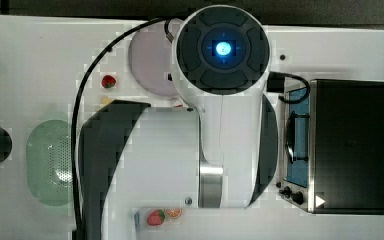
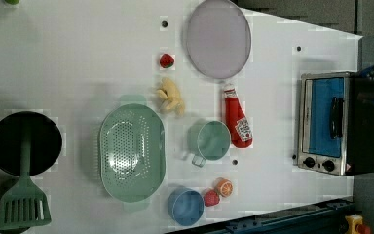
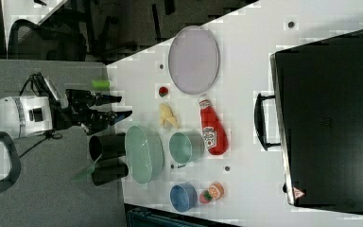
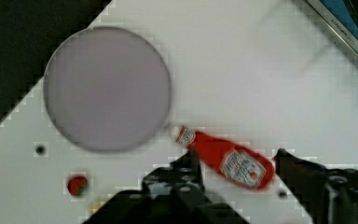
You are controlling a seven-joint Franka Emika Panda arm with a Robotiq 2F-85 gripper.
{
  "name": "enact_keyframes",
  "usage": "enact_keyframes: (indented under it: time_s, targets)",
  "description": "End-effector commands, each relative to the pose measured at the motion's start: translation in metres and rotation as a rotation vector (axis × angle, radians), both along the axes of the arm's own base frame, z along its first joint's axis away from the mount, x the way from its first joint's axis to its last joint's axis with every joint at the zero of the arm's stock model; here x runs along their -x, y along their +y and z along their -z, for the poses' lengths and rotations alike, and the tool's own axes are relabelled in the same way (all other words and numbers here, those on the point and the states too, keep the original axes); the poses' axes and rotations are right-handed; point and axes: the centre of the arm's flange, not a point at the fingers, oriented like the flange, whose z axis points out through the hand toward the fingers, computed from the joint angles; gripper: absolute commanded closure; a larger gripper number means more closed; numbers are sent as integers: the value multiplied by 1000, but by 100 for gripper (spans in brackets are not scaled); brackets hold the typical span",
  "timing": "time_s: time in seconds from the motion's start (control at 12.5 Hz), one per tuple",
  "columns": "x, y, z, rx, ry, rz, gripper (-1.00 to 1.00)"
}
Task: Pick Ketchup from the table and place it in strainer.
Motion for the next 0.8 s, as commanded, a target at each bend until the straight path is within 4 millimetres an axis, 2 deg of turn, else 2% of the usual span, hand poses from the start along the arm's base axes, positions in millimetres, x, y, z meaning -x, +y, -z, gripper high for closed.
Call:
enact_keyframes:
  time_s: [0.08, 0.24, 0.64, 0.8]
  targets:
    - [87, -10, -53, -19, 58, 16, -59]
    - [83, -10, -43, -21, 79, 15, -99]
    - [60, -1, 23, -27, 151, -32, -100]
    - [47, 4, 50, -32, 128, -158, -100]
